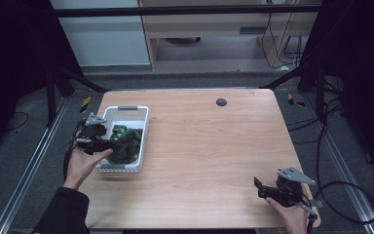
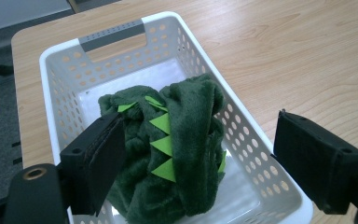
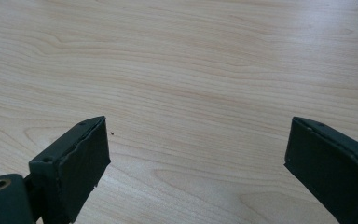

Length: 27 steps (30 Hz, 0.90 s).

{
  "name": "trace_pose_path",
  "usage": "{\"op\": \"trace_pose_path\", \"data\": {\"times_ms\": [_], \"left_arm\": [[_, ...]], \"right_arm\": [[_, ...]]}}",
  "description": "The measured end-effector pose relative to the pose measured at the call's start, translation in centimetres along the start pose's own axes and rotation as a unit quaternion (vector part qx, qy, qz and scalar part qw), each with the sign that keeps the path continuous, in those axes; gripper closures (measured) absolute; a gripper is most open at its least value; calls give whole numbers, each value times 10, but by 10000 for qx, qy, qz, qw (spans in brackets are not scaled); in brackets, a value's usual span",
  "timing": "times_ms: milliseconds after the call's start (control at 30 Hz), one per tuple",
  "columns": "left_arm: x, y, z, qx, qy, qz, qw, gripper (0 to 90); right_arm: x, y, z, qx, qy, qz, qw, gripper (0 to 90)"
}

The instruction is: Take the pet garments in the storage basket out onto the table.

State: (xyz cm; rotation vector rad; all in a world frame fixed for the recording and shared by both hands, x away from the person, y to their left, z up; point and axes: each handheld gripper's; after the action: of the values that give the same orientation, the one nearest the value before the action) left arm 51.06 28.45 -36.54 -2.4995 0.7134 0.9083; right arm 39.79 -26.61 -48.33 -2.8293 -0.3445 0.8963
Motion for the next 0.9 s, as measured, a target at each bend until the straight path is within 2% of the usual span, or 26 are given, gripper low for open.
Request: {"op": "trace_pose_path", "data": {"times_ms": [167, 367, 533, 800, 900], "left_arm": [[6, -2, -2, 29, -119, 49, 9999, 170], [12, -6, -6, 59, -321, 201, 9993, 184], [15, -7, -9, 175, -493, 193, 9984, 193], [20, -10, -13, 187, -639, 218, 9975, 198], [23, -12, -13, 189, -707, 233, 9970, 200]], "right_arm": [[0, 0, 0, 3, -4, 3, 10000, 63], [0, 0, 0, 49, -57, -12, 10000, 62], [1, 0, 0, 12, -62, -4, 10000, 62], [2, -1, 0, 46, -114, -46, 9999, 62], [3, 0, 1, -21, -120, -30, 9999, 61]]}}
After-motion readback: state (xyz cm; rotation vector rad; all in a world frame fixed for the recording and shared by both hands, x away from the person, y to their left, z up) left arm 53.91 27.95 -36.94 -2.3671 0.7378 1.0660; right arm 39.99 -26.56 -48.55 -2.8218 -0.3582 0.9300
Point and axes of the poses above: each handheld gripper's, and its own axes: x roughly forward along the jaws, z roughly out of its underside, y roughly to its right, and after that the axes turned 12 degrees about x, right-handed
